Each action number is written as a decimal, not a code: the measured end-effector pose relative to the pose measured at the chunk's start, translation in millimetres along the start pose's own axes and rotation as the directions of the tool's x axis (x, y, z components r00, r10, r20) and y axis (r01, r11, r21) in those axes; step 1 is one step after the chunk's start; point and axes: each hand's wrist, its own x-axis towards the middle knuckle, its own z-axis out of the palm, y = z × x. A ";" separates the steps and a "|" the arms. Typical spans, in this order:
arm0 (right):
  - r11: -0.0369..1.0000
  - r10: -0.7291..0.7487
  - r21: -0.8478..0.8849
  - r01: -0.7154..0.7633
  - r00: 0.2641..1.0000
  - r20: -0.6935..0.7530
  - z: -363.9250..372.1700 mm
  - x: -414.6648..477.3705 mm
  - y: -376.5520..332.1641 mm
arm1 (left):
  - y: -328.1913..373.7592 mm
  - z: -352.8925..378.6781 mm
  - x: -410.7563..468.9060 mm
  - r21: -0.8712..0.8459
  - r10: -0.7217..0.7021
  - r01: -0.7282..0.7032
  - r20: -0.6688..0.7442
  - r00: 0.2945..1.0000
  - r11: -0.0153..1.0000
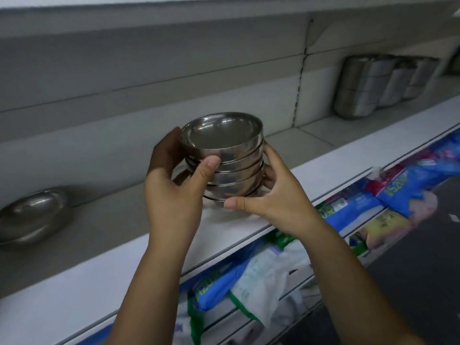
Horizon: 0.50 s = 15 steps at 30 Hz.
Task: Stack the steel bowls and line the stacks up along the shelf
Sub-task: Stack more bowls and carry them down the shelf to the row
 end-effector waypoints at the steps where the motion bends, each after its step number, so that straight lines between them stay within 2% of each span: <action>1: 1.000 -0.002 -0.003 0.002 1.000 -0.018 -20.7 -2.9 -1.9 | 3.4 20.3 -2.0 -0.008 -0.003 0.003 0.005 1.000 1.000; 7: 1.000 -0.016 -0.025 0.013 0.993 -0.120 -153.8 -27.5 2.7 | 27.4 152.3 -23.0 -0.110 -0.028 0.042 0.124 0.992 0.993; 15: 0.989 0.006 -0.133 -0.057 0.933 -0.361 -330.5 -95.9 9.7 | 43.9 338.3 -81.8 -0.260 -0.046 0.126 0.293 0.955 0.957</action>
